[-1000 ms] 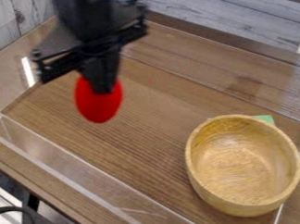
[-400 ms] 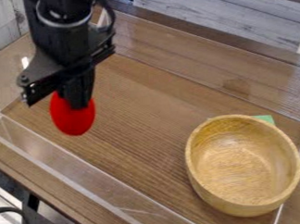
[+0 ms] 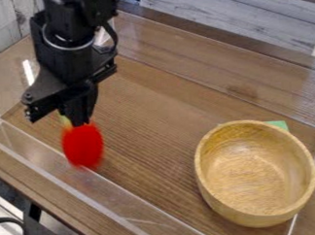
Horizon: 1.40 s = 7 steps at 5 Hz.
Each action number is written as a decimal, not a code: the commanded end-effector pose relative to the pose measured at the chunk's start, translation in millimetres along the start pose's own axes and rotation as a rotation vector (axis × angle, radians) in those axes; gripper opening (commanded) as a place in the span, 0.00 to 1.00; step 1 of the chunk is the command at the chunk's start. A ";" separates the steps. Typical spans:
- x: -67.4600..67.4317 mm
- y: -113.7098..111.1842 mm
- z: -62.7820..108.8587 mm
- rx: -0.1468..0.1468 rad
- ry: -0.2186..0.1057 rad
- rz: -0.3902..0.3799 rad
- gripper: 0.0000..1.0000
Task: Move the red object to the left side of the table
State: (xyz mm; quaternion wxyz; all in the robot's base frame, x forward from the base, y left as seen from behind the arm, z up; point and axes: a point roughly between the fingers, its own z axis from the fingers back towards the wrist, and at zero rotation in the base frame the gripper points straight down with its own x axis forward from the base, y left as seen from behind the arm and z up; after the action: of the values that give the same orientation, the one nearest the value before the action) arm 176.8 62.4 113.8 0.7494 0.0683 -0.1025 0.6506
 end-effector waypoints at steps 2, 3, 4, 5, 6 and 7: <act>28.8 -7.9 6.0 -0.017 -0.018 -0.018 0.00; 54.5 -3.8 11.2 -0.014 -0.025 -0.032 0.00; 59.2 -3.9 1.0 -0.021 -0.036 -0.083 0.00; 57.8 -7.2 -3.0 -0.021 -0.044 -0.128 0.00; 68.7 -5.5 -9.2 -0.001 -0.054 -0.104 0.00; 79.3 -4.2 -15.3 0.017 -0.063 -0.081 0.00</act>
State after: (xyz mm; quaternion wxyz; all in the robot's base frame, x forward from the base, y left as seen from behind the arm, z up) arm 185.8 135.8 106.3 0.7763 0.1022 -0.0953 0.6147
